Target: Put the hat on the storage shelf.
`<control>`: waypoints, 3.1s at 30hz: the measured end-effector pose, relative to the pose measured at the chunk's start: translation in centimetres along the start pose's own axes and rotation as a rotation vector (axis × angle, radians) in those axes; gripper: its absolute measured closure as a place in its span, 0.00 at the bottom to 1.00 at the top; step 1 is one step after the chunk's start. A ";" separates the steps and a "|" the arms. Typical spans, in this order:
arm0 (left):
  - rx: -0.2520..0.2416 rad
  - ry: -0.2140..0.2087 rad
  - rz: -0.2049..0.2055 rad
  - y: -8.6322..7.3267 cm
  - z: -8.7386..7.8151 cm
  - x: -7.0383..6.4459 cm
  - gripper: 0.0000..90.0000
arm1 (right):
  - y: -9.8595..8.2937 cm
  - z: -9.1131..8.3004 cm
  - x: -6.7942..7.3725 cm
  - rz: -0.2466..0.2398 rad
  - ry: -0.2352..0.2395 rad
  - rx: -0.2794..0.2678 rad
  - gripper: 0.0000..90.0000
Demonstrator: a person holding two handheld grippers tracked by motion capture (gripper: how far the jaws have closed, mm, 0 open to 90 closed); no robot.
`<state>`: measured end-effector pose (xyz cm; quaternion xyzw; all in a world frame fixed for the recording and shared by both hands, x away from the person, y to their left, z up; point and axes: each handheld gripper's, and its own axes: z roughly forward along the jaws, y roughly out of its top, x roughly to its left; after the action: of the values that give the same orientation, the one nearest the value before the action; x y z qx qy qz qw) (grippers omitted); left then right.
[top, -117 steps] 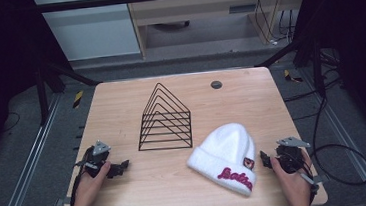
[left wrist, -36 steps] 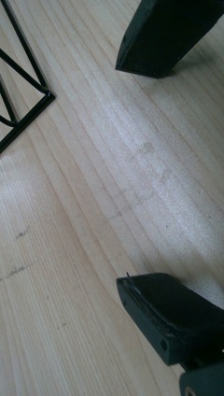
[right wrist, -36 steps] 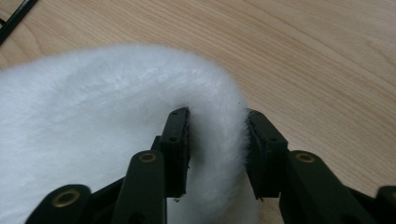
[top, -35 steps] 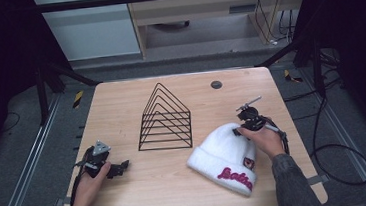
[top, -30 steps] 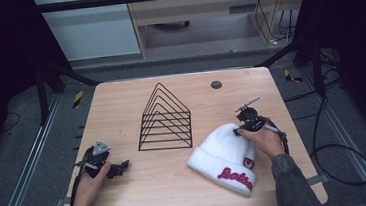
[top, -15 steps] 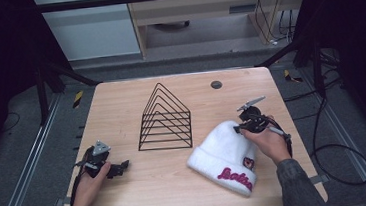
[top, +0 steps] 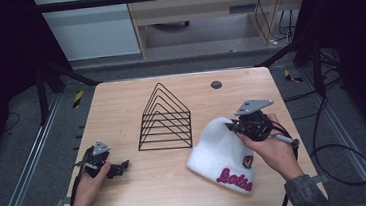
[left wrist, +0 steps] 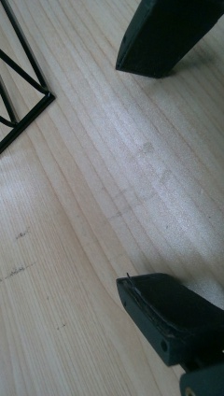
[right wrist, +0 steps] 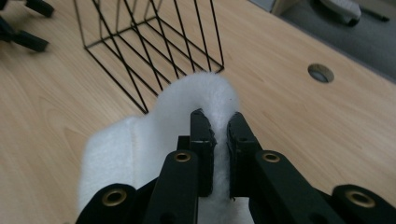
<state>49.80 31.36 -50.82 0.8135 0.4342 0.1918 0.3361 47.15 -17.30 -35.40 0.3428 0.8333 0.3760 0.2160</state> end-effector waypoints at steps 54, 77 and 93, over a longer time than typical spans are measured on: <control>-0.244 -0.106 0.177 15.8 -10.1 -1.7 0.09 | 15.5 -5.7 -3.7 -0.060 -0.085 -0.425 0.93; -0.343 -0.210 0.158 20.0 -9.6 -3.6 0.25 | 22.2 -3.5 0.0 -0.087 0.072 -0.564 0.93; -0.345 -0.252 0.146 20.7 -8.6 -3.4 0.27 | 23.7 -1.3 3.0 -0.142 0.166 -0.549 0.93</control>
<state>54.67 23.58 -30.15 0.7908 0.2896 0.1839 0.5069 54.05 -4.27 -16.56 0.1805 0.7372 0.5982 0.2573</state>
